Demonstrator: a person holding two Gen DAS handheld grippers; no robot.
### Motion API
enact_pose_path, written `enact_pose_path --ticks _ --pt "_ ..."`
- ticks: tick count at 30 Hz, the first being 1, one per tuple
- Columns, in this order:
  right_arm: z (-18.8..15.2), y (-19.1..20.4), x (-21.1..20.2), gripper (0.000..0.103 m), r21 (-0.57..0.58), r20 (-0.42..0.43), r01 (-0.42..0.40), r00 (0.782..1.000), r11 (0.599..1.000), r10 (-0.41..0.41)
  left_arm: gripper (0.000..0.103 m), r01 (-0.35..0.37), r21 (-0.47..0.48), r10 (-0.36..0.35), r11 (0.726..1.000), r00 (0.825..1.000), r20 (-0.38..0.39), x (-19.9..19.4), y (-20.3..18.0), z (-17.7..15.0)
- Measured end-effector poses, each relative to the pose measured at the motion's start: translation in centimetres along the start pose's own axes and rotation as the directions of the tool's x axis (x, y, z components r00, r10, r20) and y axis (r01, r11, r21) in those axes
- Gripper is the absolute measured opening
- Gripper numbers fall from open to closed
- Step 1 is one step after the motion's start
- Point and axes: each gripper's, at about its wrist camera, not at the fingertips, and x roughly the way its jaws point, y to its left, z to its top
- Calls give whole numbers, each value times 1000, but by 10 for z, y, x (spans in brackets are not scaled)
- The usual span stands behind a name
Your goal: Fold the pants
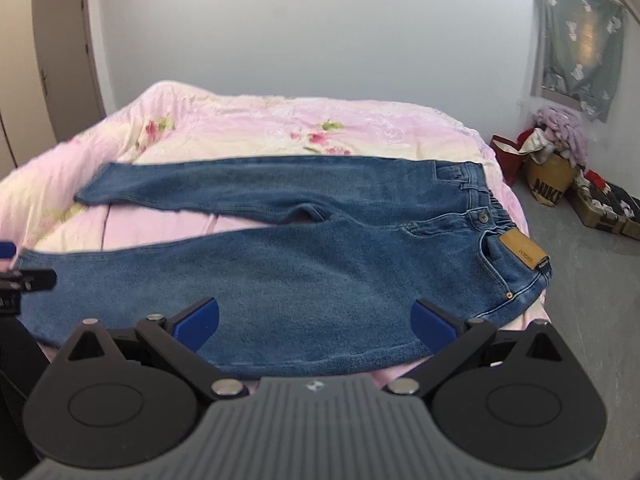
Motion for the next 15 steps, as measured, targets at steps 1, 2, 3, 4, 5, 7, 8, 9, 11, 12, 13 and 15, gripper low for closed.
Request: enact_pose_path --ticks 1,2,3,4,5,7,8,9,11,12,13,15 --pt "0 -2 8 98 -28 -17 9 1000 1000 -9 73 20 26 -20 999 1000 -5 4 1 -1" --pt "0 -4 16 98 -66 -35 12 999 998 -14 70 38 52 -37 998 999 -16 10 1 -1" --pt "1 -6 24 96 -99 -57 9 998 995 -15 67 53 80 -50 995 998 -31 15 0 -2" --pt "1 -8 32 89 -130 -81 2 997 992 -12 67 72 109 -68 991 997 -44 20 -1 -2" --pt "2 -10 40 85 -158 -103 -11 995 987 -5 67 96 137 -88 986 994 -60 26 -3 -3" --pt "3 -14 55 76 -201 -146 -36 989 979 6 67 138 207 -117 969 987 -109 39 -10 -7" --pt "3 -14 62 75 -220 -164 -49 986 974 13 68 150 245 -122 958 985 -123 46 -14 -11" --pt "3 -14 71 75 -249 -188 -69 982 966 22 72 154 285 -120 946 984 -132 52 -19 -14" --pt "1 -11 88 75 -319 -230 -102 973 942 28 77 159 375 -111 913 983 -145 63 -28 -21" --pt "-2 -8 98 75 -358 -257 -125 966 926 31 78 172 416 -119 893 981 -151 68 -33 -24" --pt "-4 -6 107 75 -386 -283 -145 959 911 32 78 187 451 -126 873 979 -162 73 -37 -27" --pt "-10 -1 127 75 -437 -351 -196 936 878 34 78 224 513 -138 829 970 -200 87 -45 -32"
